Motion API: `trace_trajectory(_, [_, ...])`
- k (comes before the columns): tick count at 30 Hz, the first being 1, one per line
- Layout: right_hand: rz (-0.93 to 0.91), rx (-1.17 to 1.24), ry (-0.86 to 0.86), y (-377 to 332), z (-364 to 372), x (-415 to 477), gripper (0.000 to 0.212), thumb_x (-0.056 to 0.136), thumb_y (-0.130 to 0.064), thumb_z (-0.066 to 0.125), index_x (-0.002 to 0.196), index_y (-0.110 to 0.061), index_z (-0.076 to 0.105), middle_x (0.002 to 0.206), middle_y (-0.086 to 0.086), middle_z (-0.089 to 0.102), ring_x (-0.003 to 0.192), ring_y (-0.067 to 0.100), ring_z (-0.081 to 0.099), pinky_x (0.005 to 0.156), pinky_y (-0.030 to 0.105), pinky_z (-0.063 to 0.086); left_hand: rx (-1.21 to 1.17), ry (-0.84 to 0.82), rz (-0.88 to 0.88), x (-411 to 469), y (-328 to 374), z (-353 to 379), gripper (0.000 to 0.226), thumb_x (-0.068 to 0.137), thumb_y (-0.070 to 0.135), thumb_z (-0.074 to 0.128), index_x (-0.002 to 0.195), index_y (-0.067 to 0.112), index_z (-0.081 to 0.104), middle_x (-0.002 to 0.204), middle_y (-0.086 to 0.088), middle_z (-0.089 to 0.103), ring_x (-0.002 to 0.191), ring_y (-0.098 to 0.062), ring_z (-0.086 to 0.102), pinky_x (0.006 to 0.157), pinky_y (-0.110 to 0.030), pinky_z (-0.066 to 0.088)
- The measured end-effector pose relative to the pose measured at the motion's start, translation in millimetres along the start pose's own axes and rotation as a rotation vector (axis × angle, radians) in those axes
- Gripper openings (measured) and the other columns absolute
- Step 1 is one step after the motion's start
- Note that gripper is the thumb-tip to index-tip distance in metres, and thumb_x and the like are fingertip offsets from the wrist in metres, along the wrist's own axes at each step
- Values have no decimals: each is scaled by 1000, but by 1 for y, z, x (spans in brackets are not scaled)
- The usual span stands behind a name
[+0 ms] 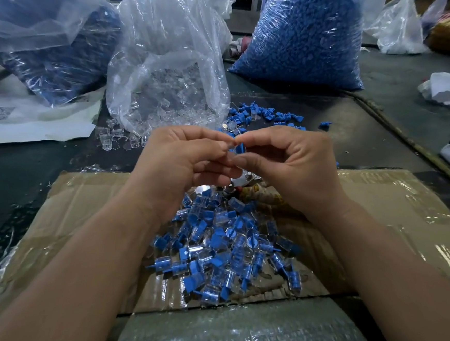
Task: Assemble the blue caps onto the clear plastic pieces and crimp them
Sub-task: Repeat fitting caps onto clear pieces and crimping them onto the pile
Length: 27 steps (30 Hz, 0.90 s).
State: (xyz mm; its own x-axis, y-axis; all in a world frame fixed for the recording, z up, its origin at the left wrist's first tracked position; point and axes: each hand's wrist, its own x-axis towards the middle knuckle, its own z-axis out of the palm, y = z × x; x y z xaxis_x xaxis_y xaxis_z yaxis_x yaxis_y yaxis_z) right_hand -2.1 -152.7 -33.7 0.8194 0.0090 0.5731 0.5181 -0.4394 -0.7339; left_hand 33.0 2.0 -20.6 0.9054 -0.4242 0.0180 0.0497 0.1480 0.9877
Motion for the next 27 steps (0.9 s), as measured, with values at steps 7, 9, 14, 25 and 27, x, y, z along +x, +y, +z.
trace_trajectory(7, [-75,-92,-11,4,-2,1,33,72,-10,73,103,-9,63,87,-4,66,81,4,64,73,14,51,15,2,2,0,-2,0,22,80,-8,54,68,6,67,60,-15,68,51,-22,66,45,-21,52])
trace_trajectory(9, [-100,-120,-12,4,-3,1,31,72,-7,73,102,-6,65,87,-4,65,82,4,64,73,14,50,22,-1,0,1,-2,0,20,78,-7,55,68,5,67,60,-15,68,51,-22,65,46,-21,52])
trace_trajectory(14, [-142,-177,-8,4,-2,1,26,71,-8,74,96,-1,69,86,-2,65,81,7,64,74,15,51,62,-12,14,-1,-2,1,15,54,12,67,69,7,68,61,-12,68,52,-19,66,47,-20,52])
trace_trajectory(25, [-205,-263,-21,2,0,0,25,71,-13,72,92,-1,71,87,3,68,80,9,64,75,20,53,135,11,13,0,-2,3,16,75,-9,61,68,5,63,55,-6,65,48,-13,62,47,-17,51])
trace_trajectory(27, [-207,-267,-18,2,0,0,24,72,-14,71,92,-1,71,87,-1,66,80,9,64,75,20,53,129,10,16,1,-2,3,16,75,-9,61,68,5,63,55,-6,65,48,-13,61,47,-18,51])
